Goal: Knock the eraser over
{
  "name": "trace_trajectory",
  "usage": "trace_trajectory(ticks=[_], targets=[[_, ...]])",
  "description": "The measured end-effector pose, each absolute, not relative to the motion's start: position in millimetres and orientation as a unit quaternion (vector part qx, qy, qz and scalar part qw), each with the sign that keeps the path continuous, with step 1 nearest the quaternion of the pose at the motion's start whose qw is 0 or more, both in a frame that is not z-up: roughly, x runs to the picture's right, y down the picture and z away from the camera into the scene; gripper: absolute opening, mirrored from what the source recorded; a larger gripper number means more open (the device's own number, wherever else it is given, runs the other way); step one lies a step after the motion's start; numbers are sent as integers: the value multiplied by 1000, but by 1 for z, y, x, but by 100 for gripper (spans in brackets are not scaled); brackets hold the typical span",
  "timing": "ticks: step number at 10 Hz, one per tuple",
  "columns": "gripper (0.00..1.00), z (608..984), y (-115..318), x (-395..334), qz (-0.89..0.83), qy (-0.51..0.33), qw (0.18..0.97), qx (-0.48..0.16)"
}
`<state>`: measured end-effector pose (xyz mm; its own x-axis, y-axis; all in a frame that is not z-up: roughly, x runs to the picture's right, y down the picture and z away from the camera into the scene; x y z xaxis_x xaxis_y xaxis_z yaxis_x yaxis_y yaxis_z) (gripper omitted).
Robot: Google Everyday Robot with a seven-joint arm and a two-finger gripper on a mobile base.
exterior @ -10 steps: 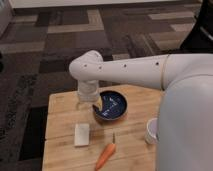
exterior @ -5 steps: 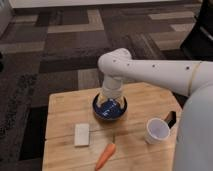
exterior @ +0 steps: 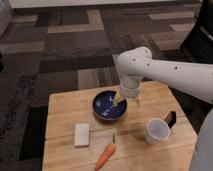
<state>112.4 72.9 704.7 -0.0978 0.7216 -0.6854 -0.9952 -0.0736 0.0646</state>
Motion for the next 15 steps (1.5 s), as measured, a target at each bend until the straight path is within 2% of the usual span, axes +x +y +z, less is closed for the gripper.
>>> trace_trajectory(ticks=[3,10,15], targets=[[65,706,73,115,691,278,619,-248],[65,744,87,208,741,289,558,-239],[65,732,107,263,778,288,511,-226]])
